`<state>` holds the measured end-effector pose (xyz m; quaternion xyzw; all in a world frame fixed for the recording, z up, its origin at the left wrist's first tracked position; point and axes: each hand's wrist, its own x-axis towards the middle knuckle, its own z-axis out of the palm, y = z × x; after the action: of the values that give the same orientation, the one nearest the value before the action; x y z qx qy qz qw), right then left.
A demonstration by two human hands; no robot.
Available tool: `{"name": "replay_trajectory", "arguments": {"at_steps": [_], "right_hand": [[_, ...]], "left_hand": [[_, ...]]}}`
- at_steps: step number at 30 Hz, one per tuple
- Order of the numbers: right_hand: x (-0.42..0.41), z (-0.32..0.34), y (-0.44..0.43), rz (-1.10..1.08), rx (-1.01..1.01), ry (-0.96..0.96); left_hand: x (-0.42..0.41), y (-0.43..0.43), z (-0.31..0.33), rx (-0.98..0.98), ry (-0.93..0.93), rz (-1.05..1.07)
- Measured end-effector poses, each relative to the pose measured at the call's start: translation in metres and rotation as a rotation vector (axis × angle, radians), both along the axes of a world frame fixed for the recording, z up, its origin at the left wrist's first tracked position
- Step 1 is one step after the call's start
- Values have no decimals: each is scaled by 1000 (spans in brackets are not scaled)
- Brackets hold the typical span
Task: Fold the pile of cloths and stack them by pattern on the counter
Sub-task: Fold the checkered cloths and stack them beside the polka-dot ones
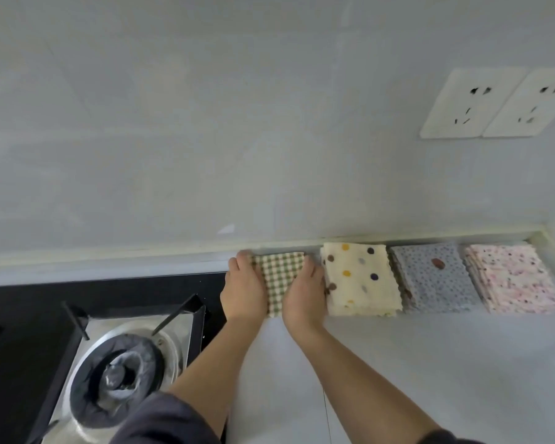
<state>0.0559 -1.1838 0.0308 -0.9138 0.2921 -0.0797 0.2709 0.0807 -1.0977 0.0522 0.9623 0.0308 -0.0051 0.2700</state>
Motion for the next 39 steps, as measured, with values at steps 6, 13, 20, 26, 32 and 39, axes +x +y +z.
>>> {"name": "replay_trajectory", "arguments": {"at_steps": [6, 13, 20, 26, 32, 39], "right_hand": [[-18, 6, -4, 488, -301, 329], [-34, 37, 0, 498, -360, 339], [-115, 90, 88, 539, -134, 69], [-167, 126, 236, 631, -46, -54], [-217, 142, 412, 783, -8, -26], [-207, 149, 529, 914, -4, 26]], "left_hand": [[-12, 18, -16, 588, 81, -452], [-29, 34, 15, 460, 64, -460], [-122, 163, 68, 84, -201, -303], [-199, 321, 97, 37, -208, -175], [-271, 498, 109, 101, -218, -46], [-281, 617, 110, 64, -219, 64]]}}
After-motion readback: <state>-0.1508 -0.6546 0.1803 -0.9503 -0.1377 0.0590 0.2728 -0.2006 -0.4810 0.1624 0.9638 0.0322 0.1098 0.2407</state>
